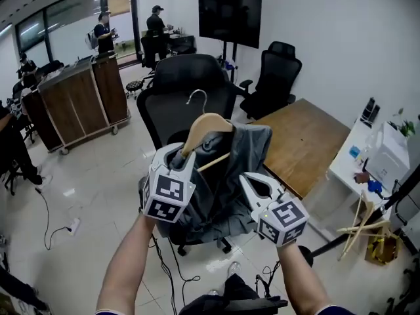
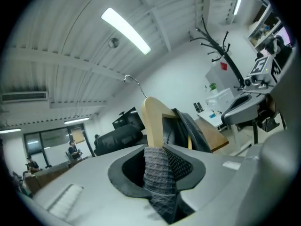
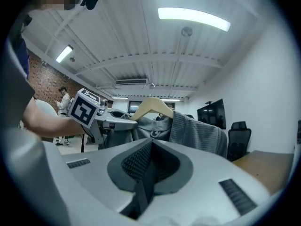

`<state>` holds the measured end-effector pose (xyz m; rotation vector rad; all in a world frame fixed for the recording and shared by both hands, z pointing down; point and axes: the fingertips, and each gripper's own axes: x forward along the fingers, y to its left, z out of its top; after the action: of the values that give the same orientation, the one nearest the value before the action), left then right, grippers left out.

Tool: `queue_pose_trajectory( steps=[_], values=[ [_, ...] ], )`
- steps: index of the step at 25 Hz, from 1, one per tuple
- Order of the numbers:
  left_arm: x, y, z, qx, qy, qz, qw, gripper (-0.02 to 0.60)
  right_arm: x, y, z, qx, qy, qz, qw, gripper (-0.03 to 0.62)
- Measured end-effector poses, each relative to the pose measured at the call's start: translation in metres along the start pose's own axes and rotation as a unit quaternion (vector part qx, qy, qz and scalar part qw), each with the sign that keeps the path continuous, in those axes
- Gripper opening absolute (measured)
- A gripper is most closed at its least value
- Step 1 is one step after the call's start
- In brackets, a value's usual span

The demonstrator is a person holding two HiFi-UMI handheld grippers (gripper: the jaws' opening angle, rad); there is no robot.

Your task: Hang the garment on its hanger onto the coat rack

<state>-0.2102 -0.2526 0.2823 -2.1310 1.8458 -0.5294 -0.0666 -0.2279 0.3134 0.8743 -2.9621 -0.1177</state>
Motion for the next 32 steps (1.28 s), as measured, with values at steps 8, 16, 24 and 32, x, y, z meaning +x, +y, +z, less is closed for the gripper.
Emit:
queue_pose_trajectory(
  steps=[8,16,24,32],
  values=[
    [-0.021,-0.059,0.121,0.064,-0.105,-0.070,0.9900,0.104,-0.102,-0.023,0.063,-0.042,-0.051,-0.100,0.993,0.005],
    [-0.036,-0.154,0.232,0.085,-0.207,-0.156,0.9621,0.104,-0.214,-0.058,0.098,-0.069,-0.078,-0.192,0.976,0.005],
    [-0.030,-0.289,0.283,0.074,-0.255,-0.285,0.9209,0.106,-0.333,-0.091,0.089,-0.072,-0.067,-0.300,0.949,0.005],
    [-0.043,-0.391,0.335,0.066,-0.301,-0.370,0.8766,0.106,-0.426,-0.104,0.084,-0.077,-0.053,-0.388,0.917,0.005]
  ],
)
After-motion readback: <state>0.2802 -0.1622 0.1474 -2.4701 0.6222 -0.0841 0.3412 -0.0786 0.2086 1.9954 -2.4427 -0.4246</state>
